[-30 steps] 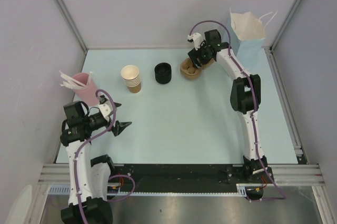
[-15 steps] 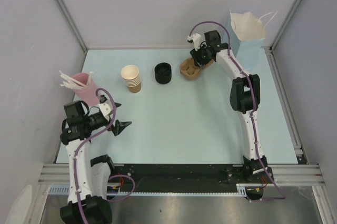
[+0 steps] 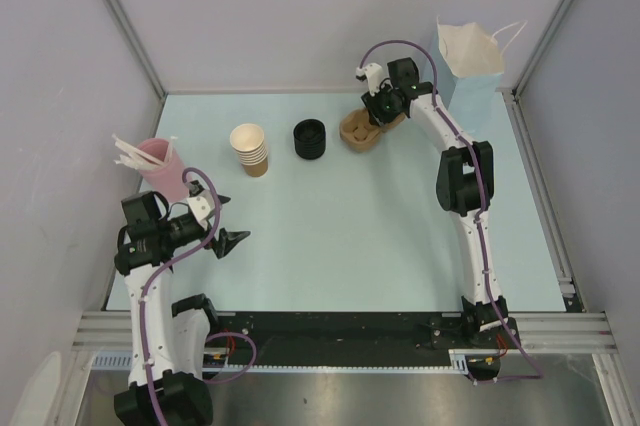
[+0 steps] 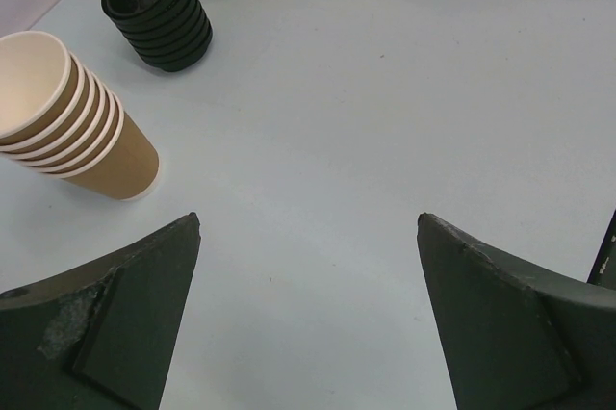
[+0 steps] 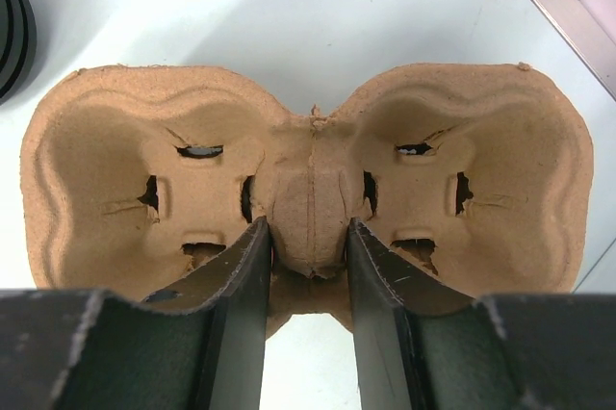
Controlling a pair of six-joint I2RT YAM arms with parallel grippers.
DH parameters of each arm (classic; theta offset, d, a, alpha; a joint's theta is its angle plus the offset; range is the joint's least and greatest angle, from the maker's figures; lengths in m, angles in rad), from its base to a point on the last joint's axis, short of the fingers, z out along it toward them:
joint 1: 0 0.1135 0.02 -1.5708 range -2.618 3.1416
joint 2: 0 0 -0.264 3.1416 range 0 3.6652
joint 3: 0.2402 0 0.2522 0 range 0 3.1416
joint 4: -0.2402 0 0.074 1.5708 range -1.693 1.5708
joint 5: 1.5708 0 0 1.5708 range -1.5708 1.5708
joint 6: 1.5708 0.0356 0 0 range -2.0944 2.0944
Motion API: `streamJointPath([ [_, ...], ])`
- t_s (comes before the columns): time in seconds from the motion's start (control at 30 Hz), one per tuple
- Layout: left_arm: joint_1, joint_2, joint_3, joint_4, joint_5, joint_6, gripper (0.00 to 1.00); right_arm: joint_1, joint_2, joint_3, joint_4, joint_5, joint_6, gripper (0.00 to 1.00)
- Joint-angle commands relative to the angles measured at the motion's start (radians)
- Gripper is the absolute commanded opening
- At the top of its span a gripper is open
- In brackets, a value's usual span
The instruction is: Pack the takeout coffee
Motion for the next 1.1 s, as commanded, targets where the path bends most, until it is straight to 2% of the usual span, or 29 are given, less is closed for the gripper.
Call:
streamJointPath([
  [0.0, 0.005, -0.005, 0.006, 0.006, 0.041, 0.051, 1.00, -0.001, -0.100, 0.004, 0.061, -0.013, 0.058, 0.37],
  [0.4, 0.005, -0.009, 0.009, -0.006, 0.046, 0.060, 1.00, 0.005, -0.161, -0.051, 0.161, 0.126, 0.167, 0.37],
  [1.07, 0.005, -0.005, 0.012, -0.013, 0.046, 0.066, 1.00, 0.070, -0.077, -0.062, 0.201, 0.298, 0.258, 0.41],
])
